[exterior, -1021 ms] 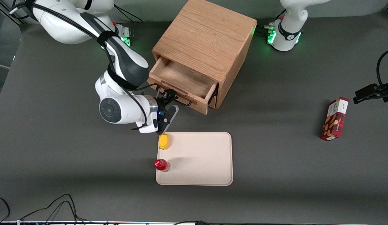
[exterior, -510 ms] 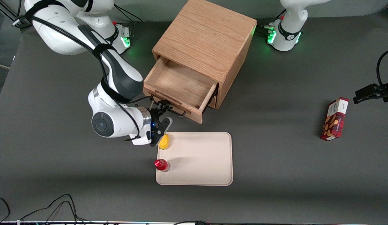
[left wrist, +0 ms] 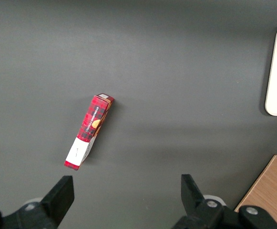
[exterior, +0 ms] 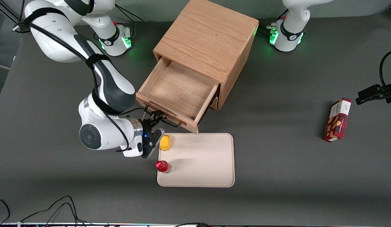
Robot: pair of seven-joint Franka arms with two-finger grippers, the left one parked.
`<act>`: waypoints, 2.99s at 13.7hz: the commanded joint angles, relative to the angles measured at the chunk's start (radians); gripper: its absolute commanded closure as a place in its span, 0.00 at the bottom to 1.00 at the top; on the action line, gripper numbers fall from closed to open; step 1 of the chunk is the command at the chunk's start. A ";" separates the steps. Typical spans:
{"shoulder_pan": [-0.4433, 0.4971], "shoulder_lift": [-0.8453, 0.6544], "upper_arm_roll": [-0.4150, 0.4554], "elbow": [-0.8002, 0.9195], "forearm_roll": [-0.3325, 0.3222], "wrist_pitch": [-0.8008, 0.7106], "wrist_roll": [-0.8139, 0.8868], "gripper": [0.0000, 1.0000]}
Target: Open upper drawer
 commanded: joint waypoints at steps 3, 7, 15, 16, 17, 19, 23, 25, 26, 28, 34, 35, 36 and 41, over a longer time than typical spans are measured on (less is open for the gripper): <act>0.010 0.077 -0.033 0.144 -0.016 -0.049 -0.056 0.00; 0.017 0.097 -0.043 0.196 -0.011 -0.057 -0.054 0.00; -0.001 -0.121 -0.076 0.268 -0.019 -0.259 -0.049 0.00; 0.011 -0.186 -0.139 0.267 -0.052 -0.293 -0.049 0.00; 0.017 -0.244 -0.154 0.254 -0.124 -0.319 -0.048 0.00; 0.008 -0.342 -0.171 0.231 -0.215 -0.368 -0.054 0.00; 0.004 -0.543 -0.309 0.179 -0.159 -0.628 0.068 0.00; 0.004 -0.678 -0.351 0.031 -0.125 -0.707 0.304 0.00; 0.005 -0.771 -0.355 -0.112 -0.125 -0.694 0.366 0.00; 0.004 -0.972 -0.391 -0.425 -0.126 -0.563 0.376 0.00; 0.007 -1.159 -0.454 -0.757 -0.123 -0.245 0.392 0.00; 0.007 -1.142 -0.463 -0.755 -0.108 -0.226 0.423 0.00; 0.007 -1.130 -0.474 -0.755 -0.090 -0.223 0.469 0.00; 0.007 -1.116 -0.481 -0.763 -0.076 -0.211 0.550 0.00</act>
